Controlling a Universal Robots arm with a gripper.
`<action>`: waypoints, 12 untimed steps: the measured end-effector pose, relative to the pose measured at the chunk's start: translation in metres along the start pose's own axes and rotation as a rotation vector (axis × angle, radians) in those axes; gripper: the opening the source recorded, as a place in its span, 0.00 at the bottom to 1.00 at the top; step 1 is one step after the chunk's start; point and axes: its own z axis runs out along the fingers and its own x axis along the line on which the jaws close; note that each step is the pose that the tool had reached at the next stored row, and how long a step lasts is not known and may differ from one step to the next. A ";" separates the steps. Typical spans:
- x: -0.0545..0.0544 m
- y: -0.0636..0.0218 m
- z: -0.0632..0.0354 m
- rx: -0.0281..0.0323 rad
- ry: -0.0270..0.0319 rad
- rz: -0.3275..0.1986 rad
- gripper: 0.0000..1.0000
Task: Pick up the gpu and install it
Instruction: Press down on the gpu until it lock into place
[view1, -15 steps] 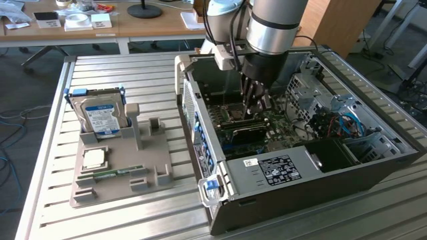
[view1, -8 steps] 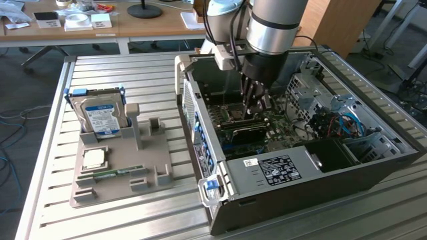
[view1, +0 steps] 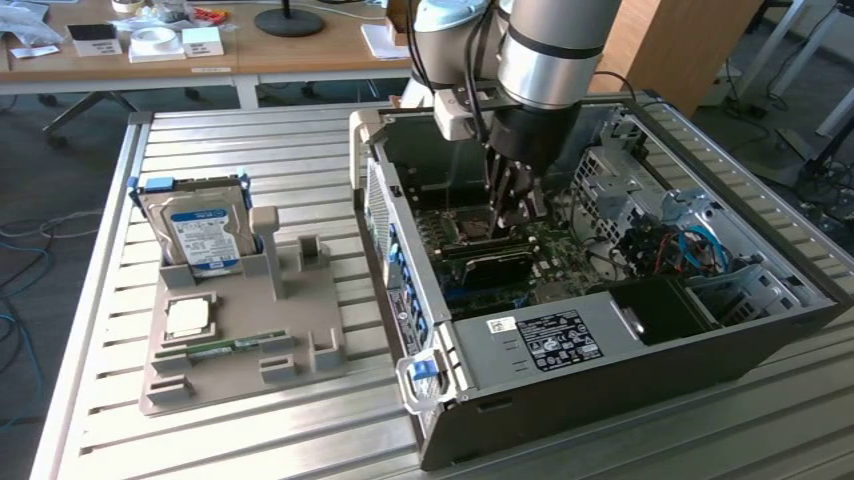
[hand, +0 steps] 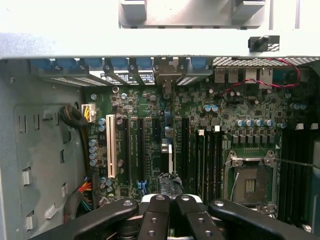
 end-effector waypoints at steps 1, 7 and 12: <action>0.000 0.0000 0.0001 -0.0002 -0.0006 0.000 0.11; -0.001 0.0001 0.0025 -0.0003 -0.0111 0.002 0.11; -0.002 0.0003 0.0095 -0.0003 -0.0108 0.008 0.11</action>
